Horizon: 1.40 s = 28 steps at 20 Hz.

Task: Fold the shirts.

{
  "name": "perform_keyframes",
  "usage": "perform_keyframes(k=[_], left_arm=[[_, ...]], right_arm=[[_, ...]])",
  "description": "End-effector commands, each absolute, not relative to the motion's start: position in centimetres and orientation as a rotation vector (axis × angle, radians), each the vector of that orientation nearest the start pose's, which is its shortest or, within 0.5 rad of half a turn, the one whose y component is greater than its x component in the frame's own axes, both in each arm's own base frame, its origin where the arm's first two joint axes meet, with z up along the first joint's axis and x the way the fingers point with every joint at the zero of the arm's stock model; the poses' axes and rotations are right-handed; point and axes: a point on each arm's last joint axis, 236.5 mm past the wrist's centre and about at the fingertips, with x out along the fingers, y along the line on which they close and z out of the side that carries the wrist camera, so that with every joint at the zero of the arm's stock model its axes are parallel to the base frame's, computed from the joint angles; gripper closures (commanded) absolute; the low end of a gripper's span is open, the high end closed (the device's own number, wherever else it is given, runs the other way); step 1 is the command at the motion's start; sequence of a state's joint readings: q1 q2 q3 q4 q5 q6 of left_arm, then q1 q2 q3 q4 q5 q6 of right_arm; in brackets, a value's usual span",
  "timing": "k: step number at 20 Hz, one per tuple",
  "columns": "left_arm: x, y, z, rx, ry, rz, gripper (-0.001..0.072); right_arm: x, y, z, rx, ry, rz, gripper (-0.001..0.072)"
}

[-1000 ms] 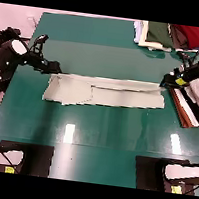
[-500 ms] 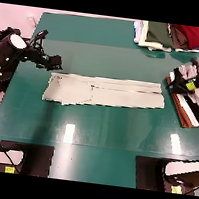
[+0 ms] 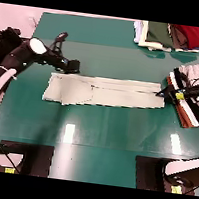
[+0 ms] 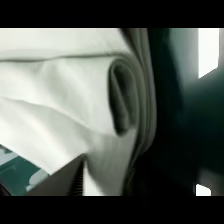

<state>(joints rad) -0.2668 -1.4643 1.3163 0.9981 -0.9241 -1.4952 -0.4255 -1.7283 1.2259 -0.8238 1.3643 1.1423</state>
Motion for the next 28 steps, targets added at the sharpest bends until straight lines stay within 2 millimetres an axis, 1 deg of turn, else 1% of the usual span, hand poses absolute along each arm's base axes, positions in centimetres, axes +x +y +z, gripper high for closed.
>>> perform_keyframes(k=[1,3,5,7,10,11,13,15,17,18,20,22,23,24,25,26,27,28], left_arm=[[42.9,-27.5,2.6,-0.333,1.081,-0.555,0.0685],[42.6,-30.2,0.9,-0.314,1.104,-0.587,0.0685],[42.3,-32.6,-0.8,-0.291,1.137,-0.616,0.0685],[42.5,-34.5,-2.6,-0.273,1.162,-0.637,0.0686],[42.8,-36.6,-4.8,-0.265,1.202,-0.65,0.0685],[42.7,-37.1,-5.5,-0.256,1.218,-0.658,0.0685],[42.7,-37.3,-6.6,-0.256,1.242,-0.652,0.0685],[42.7,-37.2,-7.1,-0.249,1.249,-0.648,0.0685],[42.7,-37.2,-7.0,-0.249,1.248,-0.649,0.0685],[42.7,-37.2,-7.1,-0.247,1.249,-0.648,0.0685],[42.7,-37.2,-6.9,-0.247,1.246,-0.65,0.0685],[43.4,-36.6,-5.6,-0.253,1.241,-0.654,0.0685],[44.3,-35.9,-4.1,-0.26,1.231,-0.658,0.0685],[45.3,-34.8,-2.1,-0.265,1.208,-0.657,0.0686],[46.7,-33.0,0.5,-0.259,1.166,-0.645,0.0685],[48.1,-30.8,3.3,-0.249,1.116,-0.624,0.0685],[49.4,-28.0,6.7,-0.231,1.056,-0.593,0.0685],[50.4,-24.8,10.3,-0.214,0.99,-0.553,0.0685]], right_arm=[[40.3,1.2,-8.5,0.744,1.411,0.41,0.0502],[41.3,1.9,-6.3,0.686,1.395,0.481,0.0692],[42.3,2.6,-3.0,0.618,1.355,0.538,0.069],[42.9,4.0,1.6,0.523,1.291,0.599,0.0691],[43.5,7.4,8.4,0.433,1.195,0.633,0.069],[43.6,8.9,10.6,0.387,1.149,0.659,0.069],[43.5,11.8,14.5,0.316,1.072,0.708,0.069],[43.1,14.4,17.5,0.263,1.014,0.755,0.069],[42.6,16.7,19.6,0.231,0.975,0.795,0.069],[42.5,17.7,20.4,0.216,0.956,0.814,0.069],[42.0,19.5,21.2,0.197,0.939,0.848,0.069],[41.7,21.0,21.6,0.192,0.926,0.869,0.069],[41.4,22.0,21.7,0.184,0.921,0.886,0.069],[41.1,23.0,21.8,0.177,0.915,0.904,0.069],[40.7,24.2,22.0,0.173,0.905,0.927,0.069],[40.3,26.0,22.5,0.183,0.887,0.965,0.069],[39.9,28.0,23.1,0.209,0.867,1.01,0.069],[39.3,30.4,23.6,0.248,0.848,1.065,0.069]])
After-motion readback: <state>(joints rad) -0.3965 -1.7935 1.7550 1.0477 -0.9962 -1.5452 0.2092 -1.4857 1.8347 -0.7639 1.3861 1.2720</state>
